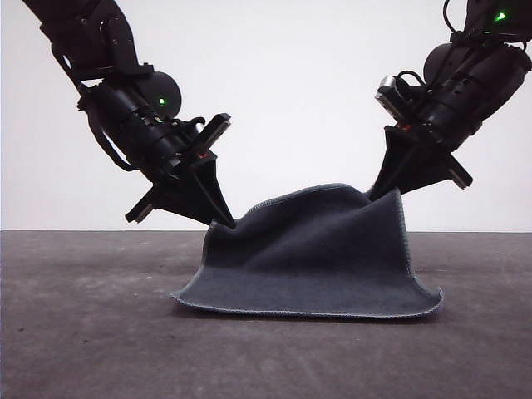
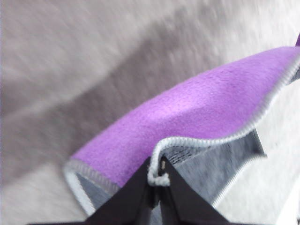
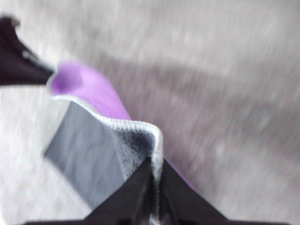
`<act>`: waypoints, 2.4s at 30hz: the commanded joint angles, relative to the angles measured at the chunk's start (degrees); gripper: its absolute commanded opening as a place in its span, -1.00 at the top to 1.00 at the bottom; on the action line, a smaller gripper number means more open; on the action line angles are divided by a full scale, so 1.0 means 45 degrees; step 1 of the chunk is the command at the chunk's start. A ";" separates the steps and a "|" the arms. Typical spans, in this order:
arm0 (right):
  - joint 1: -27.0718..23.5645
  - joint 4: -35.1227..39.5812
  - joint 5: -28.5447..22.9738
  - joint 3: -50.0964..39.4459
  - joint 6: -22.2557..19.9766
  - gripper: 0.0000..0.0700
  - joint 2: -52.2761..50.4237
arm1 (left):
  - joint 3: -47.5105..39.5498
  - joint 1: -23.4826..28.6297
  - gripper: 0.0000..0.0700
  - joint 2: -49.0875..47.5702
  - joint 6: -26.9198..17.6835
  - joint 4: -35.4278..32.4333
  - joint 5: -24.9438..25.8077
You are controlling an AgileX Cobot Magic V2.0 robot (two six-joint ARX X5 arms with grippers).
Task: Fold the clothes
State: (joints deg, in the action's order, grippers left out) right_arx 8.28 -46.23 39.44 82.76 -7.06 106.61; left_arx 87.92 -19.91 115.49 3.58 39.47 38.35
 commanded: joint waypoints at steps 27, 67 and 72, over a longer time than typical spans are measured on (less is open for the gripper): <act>0.0468 -0.3236 0.0042 0.0219 -0.1016 1.00 0.0107 | 0.0287 -0.0163 0.99 -0.0589 -0.1136 0.3209 -0.0649; -0.0060 -0.3175 -0.1410 0.0233 -0.0950 -0.91 0.0049 | 0.0374 0.0470 -0.51 -0.1189 -0.0877 0.2668 -0.1742; -0.0426 -0.3028 -0.1390 0.0228 -0.0836 -0.91 -0.0571 | 0.0374 0.0616 -0.51 -0.2224 -0.0880 0.2256 -0.2847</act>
State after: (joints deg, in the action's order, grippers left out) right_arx 6.00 -59.90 32.77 82.76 -11.33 104.81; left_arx 88.14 -16.93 105.55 -0.40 50.10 26.13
